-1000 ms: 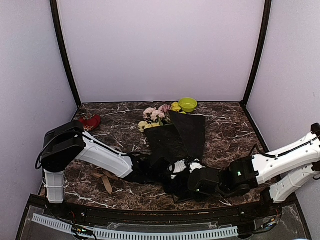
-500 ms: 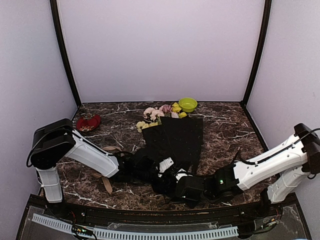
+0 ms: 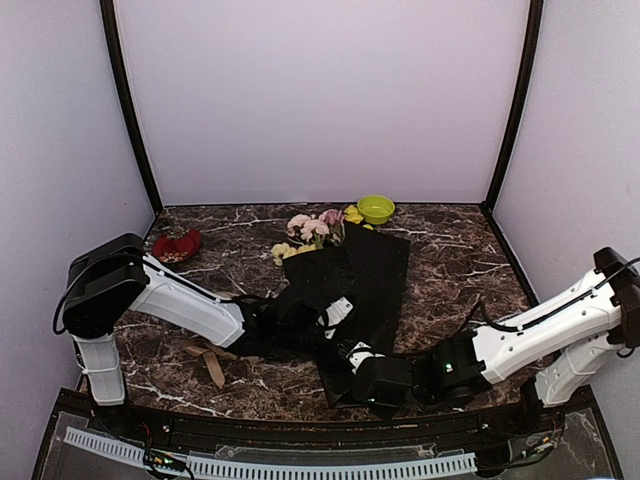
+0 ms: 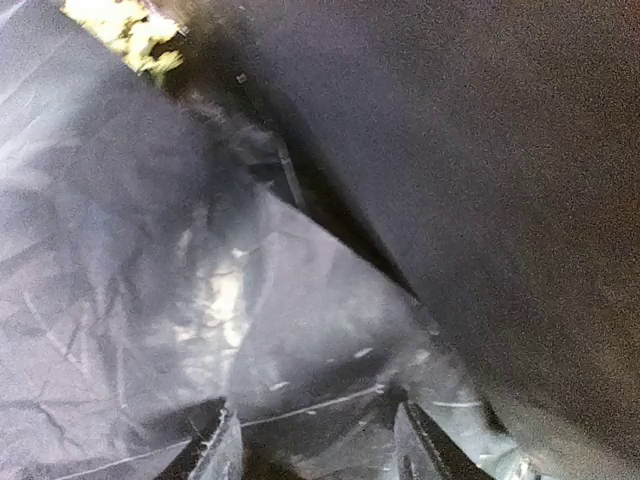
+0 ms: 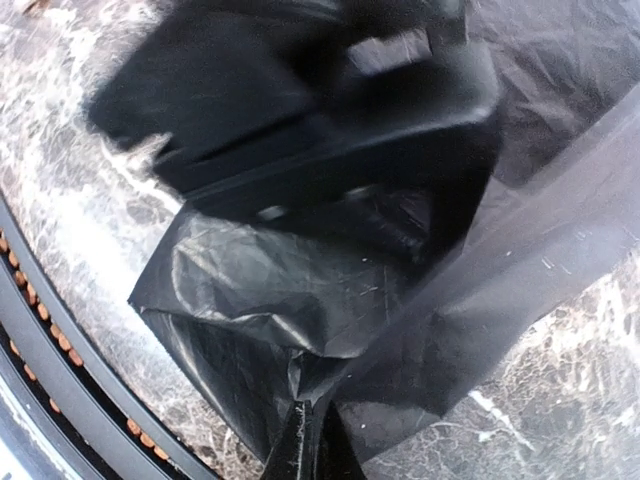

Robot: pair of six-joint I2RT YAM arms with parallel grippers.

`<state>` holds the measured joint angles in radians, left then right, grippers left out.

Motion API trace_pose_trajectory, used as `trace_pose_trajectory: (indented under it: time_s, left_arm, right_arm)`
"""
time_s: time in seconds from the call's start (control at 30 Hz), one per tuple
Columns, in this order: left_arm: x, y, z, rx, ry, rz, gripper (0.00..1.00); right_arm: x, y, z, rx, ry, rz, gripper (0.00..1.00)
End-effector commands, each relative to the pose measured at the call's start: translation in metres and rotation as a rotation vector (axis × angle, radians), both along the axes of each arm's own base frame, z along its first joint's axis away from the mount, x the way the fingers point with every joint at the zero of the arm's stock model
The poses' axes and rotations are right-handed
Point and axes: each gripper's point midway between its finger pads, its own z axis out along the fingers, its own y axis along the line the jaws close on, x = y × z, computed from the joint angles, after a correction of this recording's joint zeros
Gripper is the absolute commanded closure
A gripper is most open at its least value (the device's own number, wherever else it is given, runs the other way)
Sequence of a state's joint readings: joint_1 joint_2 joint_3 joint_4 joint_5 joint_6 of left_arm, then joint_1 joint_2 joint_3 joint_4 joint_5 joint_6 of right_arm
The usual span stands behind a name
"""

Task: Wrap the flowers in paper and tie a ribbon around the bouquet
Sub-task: Fold the two-thirds-folded wrapping paper at the center of the board.

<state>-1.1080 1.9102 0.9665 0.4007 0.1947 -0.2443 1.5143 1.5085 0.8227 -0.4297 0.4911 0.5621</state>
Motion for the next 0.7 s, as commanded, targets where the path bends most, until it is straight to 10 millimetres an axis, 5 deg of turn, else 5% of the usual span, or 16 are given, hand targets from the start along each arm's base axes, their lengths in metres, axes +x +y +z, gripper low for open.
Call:
trace_pose_trajectory:
  time_s: [0.0,0.37,0.67]
  left_arm:
    - [0.011,0.012,-0.025,0.103,0.038,0.080,0.47]
    - [0.006,0.011,-0.037,0.133,0.085,0.065,0.48]
    - [0.016,0.014,0.009,-0.063,0.098,0.062,0.45]
  right_arm:
    - [-0.006,0.014,0.018,-0.003,-0.087,0.093,1.00]
    - [-0.029,0.034,0.013,-0.099,-0.182,0.290,1.00]
    - [-0.041,0.033,-0.036,-0.193,-0.118,0.378,1.00]
